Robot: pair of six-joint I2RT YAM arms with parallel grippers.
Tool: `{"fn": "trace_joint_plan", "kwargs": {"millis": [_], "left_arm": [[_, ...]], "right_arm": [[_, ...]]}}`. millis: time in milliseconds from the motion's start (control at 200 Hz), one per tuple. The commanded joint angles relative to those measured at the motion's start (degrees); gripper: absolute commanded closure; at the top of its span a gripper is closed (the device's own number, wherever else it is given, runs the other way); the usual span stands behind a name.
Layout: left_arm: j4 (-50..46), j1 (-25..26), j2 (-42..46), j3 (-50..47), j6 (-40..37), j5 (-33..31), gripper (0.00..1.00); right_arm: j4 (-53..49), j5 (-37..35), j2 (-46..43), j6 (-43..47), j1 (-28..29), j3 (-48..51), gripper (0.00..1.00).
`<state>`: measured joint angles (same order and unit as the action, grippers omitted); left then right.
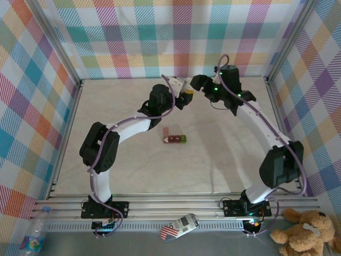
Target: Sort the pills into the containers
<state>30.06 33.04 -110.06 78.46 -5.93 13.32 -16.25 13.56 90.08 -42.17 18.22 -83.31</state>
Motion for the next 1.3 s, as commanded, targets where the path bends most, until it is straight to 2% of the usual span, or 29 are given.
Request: {"fn": "trace_joint_plan", "kwargs": {"millis": [0, 85, 155, 270, 350, 475, 620, 1295], "left_arm": [[1.9, -3.5, 1.4, 1.0, 2.2, 12.0, 1.00], [0.3, -5.5, -0.1, 3.3, 4.7, 24.7, 1.00], [-0.9, -6.5, -1.4, 5.3, 6.5, 32.2, 1.00], [-4.5, -6.9, -2.3, 7.8, 6.2, 38.7, 1.00], [-6.7, -6.9, -2.7, 9.0, 5.4, 41.5, 1.00], [-9.8, -6.9, -3.1, 10.7, 4.4, 43.3, 1.00], [-10.1, -6.9, -3.0, 10.9, 4.4, 43.6, 1.00], [-11.1, -7.0, -2.1, 10.7, 4.0, 43.7, 1.00]], "right_arm": [[2.8, 4.9, -4.3, 4.7, -3.6, 2.8, 0.19], [3.0, 12.0, -3.8, 9.8, -6.5, 1.7, 0.20], [0.1, 17.8, -1.7, 15.9, -7.8, -2.3, 0.20], [-9.8, 27.2, 4.0, 26.6, -8.0, -12.6, 0.21], [-17.0, 30.3, 8.5, 31.0, -8.0, -20.1, 0.22], [-23.3, 31.2, 12.4, 34.8, -7.0, -27.3, 0.23], [-27.7, 28.3, 14.8, 37.7, -5.2, -31.0, 0.25], [-27.9, 26.9, 17.0, 38.3, -4.5, -27.2, 0.36]]}}
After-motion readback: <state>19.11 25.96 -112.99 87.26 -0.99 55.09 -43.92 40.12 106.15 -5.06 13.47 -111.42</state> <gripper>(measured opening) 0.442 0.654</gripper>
